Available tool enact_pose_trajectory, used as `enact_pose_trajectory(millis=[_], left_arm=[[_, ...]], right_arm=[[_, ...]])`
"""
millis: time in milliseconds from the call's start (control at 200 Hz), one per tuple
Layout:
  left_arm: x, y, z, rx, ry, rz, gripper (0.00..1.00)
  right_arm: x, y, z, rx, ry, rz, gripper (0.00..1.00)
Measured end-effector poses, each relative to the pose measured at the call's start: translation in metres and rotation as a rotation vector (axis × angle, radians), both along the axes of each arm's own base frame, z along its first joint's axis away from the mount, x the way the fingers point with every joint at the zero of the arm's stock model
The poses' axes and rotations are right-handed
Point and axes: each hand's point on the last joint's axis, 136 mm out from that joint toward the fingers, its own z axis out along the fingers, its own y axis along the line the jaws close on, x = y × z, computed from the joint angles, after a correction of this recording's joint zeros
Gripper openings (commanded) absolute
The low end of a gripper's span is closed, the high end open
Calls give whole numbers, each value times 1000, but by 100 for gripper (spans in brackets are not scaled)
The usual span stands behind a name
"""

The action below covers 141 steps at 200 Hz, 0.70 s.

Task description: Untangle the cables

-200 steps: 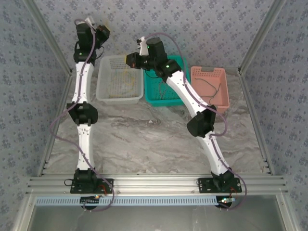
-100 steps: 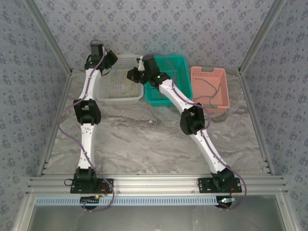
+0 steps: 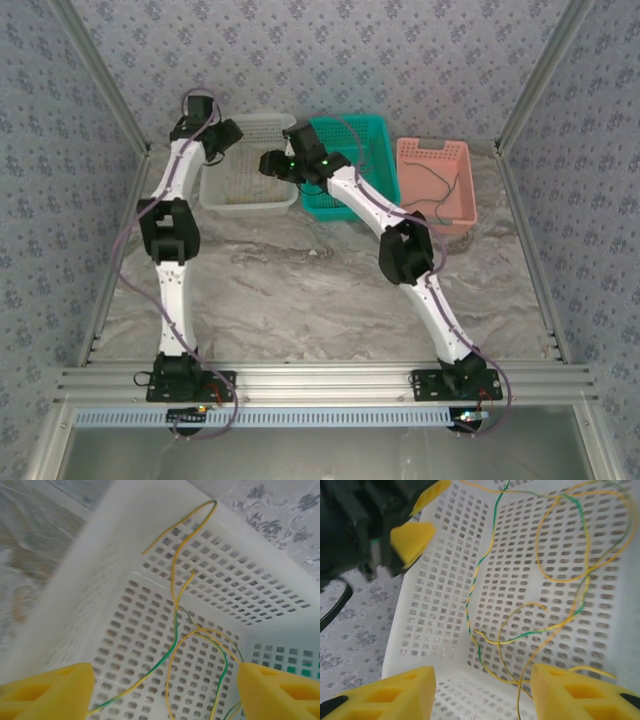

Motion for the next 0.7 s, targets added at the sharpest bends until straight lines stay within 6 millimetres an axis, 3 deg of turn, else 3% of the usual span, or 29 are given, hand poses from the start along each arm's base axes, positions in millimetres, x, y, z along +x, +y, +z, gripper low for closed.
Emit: enact_pose_trajectory(millis=[60,230,390,530,705], left_arm=[[-19,4,14,9,-10,17,83],[-62,16,65,15,-120,54,82],[-115,24,81,24,-132,85,80],[-181,30,90,54,-129,104,80],[-265,26,124,85,-191,51,81]], right_arm=[[-8,-10,19,-27,-37,-25,56],[-39,-42,75,-60,-160,-97,57],[-85,-84,107,-87,-251,-172,57],[-135,-137,121,-119,-308,-235,59],[-197,-210,147,-140,-411,-288,64]])
